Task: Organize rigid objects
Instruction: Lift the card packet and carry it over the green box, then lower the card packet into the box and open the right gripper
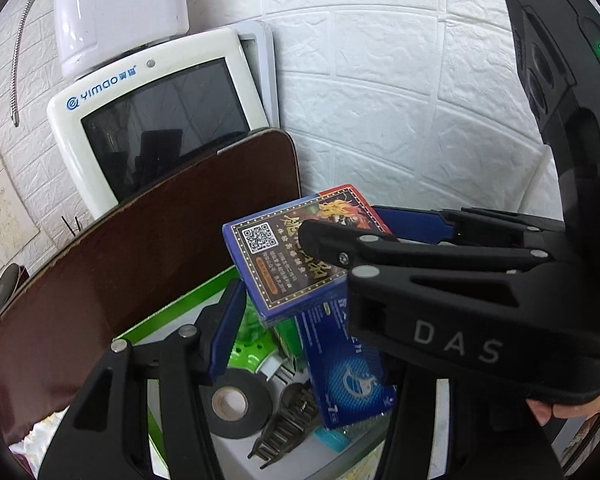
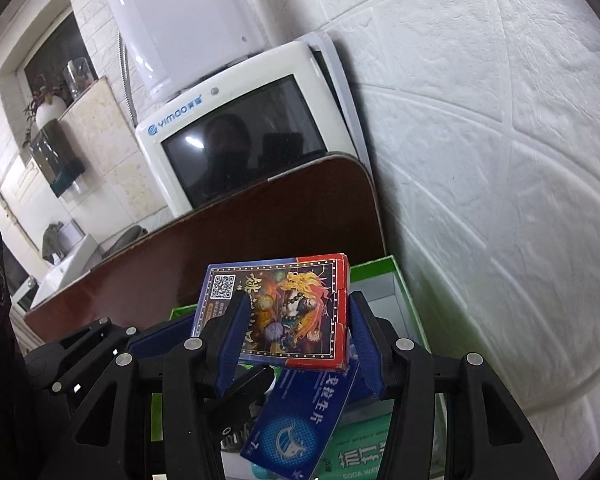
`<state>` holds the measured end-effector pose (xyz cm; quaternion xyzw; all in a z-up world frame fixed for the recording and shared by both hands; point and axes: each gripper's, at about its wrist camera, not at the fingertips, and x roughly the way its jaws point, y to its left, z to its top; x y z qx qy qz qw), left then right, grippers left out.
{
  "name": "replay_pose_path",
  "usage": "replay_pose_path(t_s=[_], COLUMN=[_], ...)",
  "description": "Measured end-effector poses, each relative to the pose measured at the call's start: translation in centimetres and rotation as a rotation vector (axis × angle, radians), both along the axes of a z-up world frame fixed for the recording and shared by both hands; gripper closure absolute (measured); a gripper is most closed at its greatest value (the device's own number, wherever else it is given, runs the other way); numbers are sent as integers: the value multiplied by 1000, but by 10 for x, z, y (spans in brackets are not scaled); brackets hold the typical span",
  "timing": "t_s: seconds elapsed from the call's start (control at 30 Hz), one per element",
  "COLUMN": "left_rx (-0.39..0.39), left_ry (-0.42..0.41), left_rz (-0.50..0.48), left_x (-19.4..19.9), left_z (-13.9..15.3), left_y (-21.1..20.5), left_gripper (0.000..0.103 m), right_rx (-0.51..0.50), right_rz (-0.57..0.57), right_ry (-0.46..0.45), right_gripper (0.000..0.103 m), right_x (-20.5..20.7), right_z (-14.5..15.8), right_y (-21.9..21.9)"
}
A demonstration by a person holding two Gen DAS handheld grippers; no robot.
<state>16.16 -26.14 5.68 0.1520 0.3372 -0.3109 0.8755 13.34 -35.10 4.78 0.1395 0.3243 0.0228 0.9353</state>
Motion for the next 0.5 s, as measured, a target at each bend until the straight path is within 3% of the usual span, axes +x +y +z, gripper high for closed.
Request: replay_pose_path(t_s=[0.2,0.5], left_rx=[22,44], left_ry=[8,59], left_rz=[-2,-12], left_x=[15,35], left_z=[-4,-26], left_y=[-9,-20], left_gripper=[51,51], right_rx=[-15,-3], right_rz=[-5,-34], right_ry=[23,81], right_gripper=[50,50], right_x=[17,35], right_z=[2,-19], right_y=[-5,-15])
